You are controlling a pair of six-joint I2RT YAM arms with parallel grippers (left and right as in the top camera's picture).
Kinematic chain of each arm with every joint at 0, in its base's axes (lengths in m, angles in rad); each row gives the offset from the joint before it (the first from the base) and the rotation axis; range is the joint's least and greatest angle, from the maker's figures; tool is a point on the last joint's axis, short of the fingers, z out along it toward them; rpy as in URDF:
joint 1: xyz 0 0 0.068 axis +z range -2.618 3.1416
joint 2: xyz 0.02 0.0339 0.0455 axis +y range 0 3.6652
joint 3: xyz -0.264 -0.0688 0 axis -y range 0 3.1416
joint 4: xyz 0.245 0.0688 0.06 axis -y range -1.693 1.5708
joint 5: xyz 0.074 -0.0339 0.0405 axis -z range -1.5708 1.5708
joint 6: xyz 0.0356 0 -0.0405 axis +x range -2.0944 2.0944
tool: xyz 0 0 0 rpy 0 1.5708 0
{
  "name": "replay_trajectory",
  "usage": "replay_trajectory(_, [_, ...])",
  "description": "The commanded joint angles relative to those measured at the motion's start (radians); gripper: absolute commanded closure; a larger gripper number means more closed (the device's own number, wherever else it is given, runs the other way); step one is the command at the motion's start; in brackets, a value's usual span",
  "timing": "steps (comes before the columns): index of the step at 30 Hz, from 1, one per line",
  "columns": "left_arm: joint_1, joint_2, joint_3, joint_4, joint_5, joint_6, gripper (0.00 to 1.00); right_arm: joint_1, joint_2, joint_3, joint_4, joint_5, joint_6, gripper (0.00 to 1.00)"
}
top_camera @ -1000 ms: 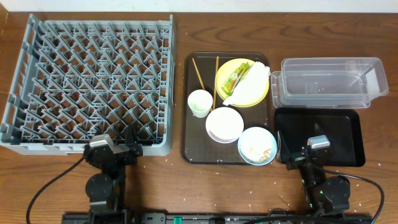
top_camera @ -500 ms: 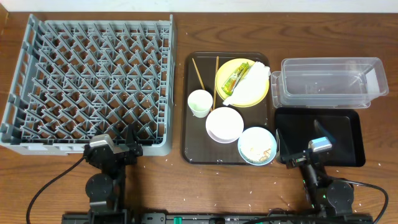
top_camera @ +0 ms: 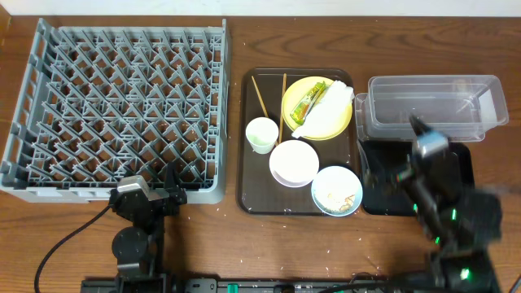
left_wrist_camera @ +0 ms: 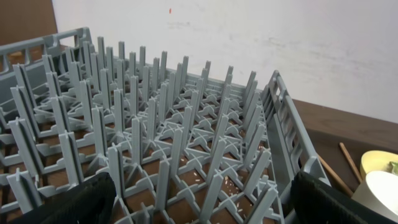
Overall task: Sort waste into correct bins and load items into the dishwasher
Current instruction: 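Reach right gripper to yellow plate and grasp wrapper and tissue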
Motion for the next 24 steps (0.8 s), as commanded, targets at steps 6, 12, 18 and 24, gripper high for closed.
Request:
replay_trajectory(6, [0.005,-0.005,-0.030,-0.018,-0.006,0.013,0.09,0.035,0.610,0.657,-0.440,-0.170,0.002,0.01])
replay_trajectory(12, [0.005,-0.005,-0.030,-0.018,-0.006,0.013,0.10,0.106,1.023,1.141,-0.855,-0.104,0.003,0.01])
replay_trajectory(18, [0.005,-0.005,-0.030,-0.018,-0.006,0.013,0.10,0.131,1.228,1.235,-0.848,-0.191,0.053,0.01])
replay_trajectory(24, [0.005,-0.005,-0.030,-0.018,-0.006,0.013,0.10,0.171,1.370,1.235,-0.840,0.045,0.426,0.01])
